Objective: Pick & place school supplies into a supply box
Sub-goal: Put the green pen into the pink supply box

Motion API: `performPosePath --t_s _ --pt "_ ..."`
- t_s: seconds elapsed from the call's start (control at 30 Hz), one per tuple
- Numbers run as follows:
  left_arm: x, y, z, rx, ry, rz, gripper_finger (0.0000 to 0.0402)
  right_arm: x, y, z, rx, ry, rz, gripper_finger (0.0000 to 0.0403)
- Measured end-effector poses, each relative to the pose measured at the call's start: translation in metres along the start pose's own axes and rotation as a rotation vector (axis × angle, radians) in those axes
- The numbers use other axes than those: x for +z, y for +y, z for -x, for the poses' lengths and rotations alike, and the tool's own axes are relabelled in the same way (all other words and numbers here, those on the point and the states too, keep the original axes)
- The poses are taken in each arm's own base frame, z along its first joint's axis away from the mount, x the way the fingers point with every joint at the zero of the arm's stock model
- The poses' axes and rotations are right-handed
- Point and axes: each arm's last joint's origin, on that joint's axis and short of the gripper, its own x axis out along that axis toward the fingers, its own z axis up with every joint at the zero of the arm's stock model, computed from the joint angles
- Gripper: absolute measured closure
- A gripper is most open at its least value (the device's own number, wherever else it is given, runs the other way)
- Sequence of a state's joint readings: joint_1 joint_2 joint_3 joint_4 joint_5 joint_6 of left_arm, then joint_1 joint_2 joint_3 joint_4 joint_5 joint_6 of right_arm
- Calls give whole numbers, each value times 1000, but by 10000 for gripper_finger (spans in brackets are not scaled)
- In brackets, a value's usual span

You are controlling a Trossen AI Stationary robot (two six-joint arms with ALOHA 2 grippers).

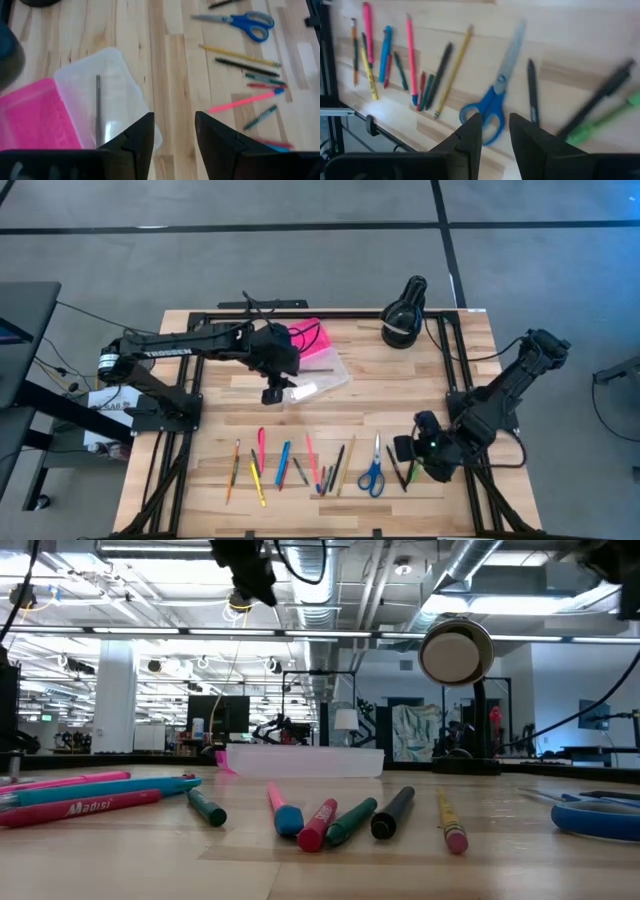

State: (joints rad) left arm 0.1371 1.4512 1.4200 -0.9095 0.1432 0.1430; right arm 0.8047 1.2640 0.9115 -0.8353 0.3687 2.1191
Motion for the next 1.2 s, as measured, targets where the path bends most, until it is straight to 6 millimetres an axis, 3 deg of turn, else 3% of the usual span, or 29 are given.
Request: performPosePath --t_s 0.13,0.27,0.5,0.83,1.03,1.2 --pt "-5 -2 7 -21 -7 -26 265 -11 -9 5 -15 23 -15 310" --pt "-14 -6 13 -70 -144 -56 265 -15 -14 8 -23 21 25 310" --pt "-48 -12 22 -64 -340 34 265 -14 -15 8 14 -49 45 310" --pt "-101 -19 27 -1 -432 254 265 1 -25 6 -219 -31 50 310" --pt "-114 -24 30 16 -484 290 265 3 -30 2 -375 22 60 310" --pt "-115 -26 31 40 -497 290 265 -9 -30 -15 -494 102 48 310"
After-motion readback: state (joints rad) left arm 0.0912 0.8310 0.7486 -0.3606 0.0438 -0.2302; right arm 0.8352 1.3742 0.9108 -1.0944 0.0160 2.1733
